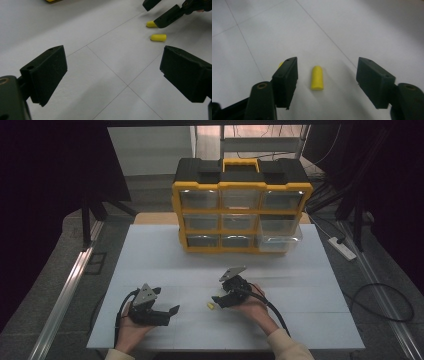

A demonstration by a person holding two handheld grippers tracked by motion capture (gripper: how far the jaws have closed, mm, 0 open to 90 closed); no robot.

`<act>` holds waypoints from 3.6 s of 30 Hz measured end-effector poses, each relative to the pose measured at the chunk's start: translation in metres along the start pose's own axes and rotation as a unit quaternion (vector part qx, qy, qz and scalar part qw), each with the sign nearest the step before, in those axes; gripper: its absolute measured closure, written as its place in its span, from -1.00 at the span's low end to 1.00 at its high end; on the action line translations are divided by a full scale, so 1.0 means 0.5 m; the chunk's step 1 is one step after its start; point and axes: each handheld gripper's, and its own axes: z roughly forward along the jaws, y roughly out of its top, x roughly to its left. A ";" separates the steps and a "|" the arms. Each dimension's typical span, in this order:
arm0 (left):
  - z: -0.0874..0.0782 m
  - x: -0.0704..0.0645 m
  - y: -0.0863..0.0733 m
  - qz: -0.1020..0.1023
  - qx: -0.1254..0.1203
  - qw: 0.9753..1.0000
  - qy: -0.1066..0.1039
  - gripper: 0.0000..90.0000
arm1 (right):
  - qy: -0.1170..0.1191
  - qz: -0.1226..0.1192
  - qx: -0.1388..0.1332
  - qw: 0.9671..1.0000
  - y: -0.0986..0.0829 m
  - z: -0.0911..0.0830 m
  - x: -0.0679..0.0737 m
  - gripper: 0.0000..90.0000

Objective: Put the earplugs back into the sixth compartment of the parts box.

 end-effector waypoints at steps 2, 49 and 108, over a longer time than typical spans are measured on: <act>0.000 0.000 0.000 0.000 0.000 1.000 0.000 -0.84 | 0.003 -0.003 0.012 1.000 -0.001 0.007 0.002 -0.07; -0.003 0.001 -0.003 0.000 -0.002 1.000 0.005 -0.83 | 0.004 0.017 -0.179 0.984 0.015 -0.140 -0.031 0.79; -0.003 0.001 -0.004 0.003 -0.002 1.000 0.006 -0.83 | -0.063 0.046 -0.321 0.944 0.013 -0.323 -0.096 0.79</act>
